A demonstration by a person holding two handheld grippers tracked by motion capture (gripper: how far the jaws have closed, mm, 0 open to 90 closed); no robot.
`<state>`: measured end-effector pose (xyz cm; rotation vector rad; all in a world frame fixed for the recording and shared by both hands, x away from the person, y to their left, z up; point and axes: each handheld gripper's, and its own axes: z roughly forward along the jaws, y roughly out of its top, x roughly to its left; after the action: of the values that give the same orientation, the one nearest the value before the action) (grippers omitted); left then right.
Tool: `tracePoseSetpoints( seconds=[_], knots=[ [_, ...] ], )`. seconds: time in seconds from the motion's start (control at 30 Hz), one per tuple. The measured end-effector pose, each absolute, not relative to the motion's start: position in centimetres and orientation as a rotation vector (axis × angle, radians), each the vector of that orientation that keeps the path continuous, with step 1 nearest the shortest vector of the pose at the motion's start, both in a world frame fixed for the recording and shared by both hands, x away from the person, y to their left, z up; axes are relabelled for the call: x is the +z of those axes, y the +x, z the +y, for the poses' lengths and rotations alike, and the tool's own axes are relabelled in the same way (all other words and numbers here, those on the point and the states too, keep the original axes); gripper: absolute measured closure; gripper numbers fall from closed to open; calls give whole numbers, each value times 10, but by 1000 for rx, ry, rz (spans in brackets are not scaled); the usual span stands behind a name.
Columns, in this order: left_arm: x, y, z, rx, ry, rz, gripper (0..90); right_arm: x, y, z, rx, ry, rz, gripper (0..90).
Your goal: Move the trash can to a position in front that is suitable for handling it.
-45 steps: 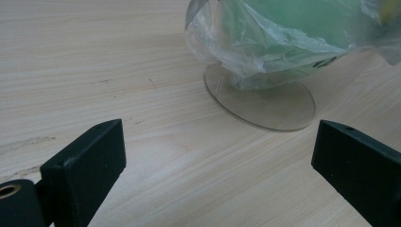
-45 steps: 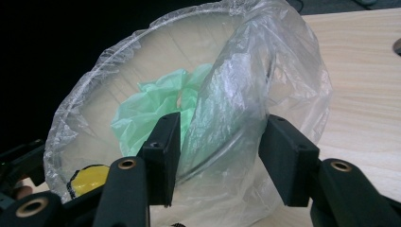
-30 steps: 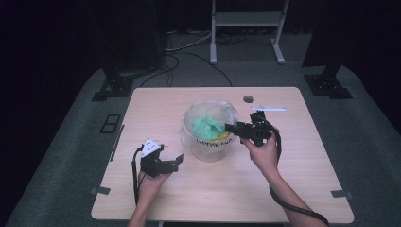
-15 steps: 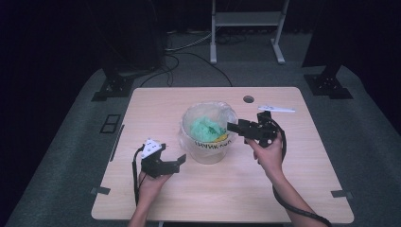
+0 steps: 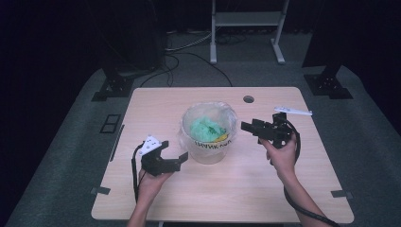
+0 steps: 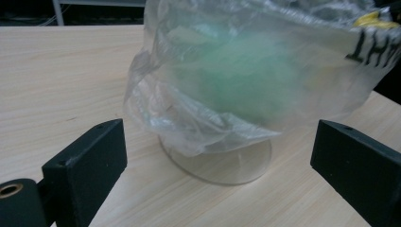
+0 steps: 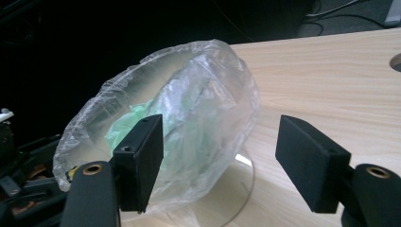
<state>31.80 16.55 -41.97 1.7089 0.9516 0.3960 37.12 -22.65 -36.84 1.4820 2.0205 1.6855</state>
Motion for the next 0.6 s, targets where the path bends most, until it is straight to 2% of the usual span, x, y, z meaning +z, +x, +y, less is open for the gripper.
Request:
tracePoseSetpoints(
  seconds=[0.6],
  knots=[
    [-386, 335, 151, 390, 1669, 924, 54, -372, 369, -236, 1682, 1478, 2026, 322]
  ],
)
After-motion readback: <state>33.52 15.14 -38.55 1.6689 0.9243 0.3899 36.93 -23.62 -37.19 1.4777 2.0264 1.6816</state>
